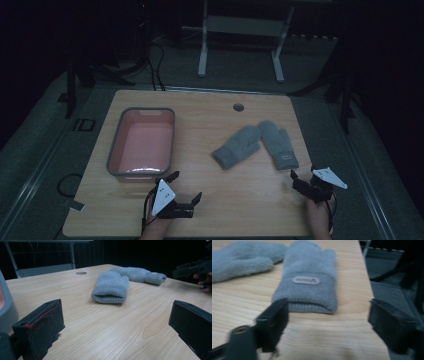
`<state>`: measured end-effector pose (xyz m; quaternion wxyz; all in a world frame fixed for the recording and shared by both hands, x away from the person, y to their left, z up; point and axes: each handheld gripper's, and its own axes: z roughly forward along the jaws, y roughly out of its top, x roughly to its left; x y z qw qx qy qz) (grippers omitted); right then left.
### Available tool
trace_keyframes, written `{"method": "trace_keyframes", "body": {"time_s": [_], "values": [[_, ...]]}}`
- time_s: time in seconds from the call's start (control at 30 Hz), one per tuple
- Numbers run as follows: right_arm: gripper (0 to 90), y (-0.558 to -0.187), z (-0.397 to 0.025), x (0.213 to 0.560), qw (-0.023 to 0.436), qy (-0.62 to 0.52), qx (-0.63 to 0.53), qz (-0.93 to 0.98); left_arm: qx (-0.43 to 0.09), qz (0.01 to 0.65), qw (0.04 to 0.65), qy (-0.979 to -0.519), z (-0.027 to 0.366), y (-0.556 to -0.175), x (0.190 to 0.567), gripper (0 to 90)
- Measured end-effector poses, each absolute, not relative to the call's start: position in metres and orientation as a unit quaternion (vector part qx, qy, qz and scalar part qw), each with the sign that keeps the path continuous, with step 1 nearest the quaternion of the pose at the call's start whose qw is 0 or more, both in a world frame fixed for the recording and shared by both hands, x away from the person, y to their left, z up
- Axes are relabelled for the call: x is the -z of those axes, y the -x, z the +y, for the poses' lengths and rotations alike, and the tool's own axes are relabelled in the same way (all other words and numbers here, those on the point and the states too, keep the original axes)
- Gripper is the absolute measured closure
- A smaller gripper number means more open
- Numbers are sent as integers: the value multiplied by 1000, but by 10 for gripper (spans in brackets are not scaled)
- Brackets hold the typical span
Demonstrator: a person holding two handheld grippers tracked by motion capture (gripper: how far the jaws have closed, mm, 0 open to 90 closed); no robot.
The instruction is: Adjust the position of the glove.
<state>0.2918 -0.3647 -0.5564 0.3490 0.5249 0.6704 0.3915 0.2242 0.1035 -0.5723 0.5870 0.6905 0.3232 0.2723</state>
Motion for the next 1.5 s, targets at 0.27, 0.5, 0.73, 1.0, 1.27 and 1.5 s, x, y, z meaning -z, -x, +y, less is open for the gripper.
{"method": "trace_keyframes", "body": {"time_s": [0.27, 0.5, 0.73, 1.0, 1.27, 1.5], "values": [[143, -293, -370, 553, 316, -546, -379, 677, -274, 314, 587, -694, 104, -223, 571, 1], [139, -299, -366, 542, 266, -541, -381, 701, -268, 321, 589, -692, 107, -223, 572, 1], [142, -313, -357, 525, 240, -522, -374, 728, -270, 318, 586, -695, 107, -222, 570, 1], [135, -335, -334, 501, 222, -489, -400, 743, -265, 318, 587, -696, 107, -221, 569, 1], [158, -357, -317, 475, 222, -461, -411, 754, -260, 315, 589, -698, 106, -220, 569, 1], [156, -384, -297, 461, 231, -433, -412, 767, -255, 316, 588, -699, 108, -219, 569, 1]]}}
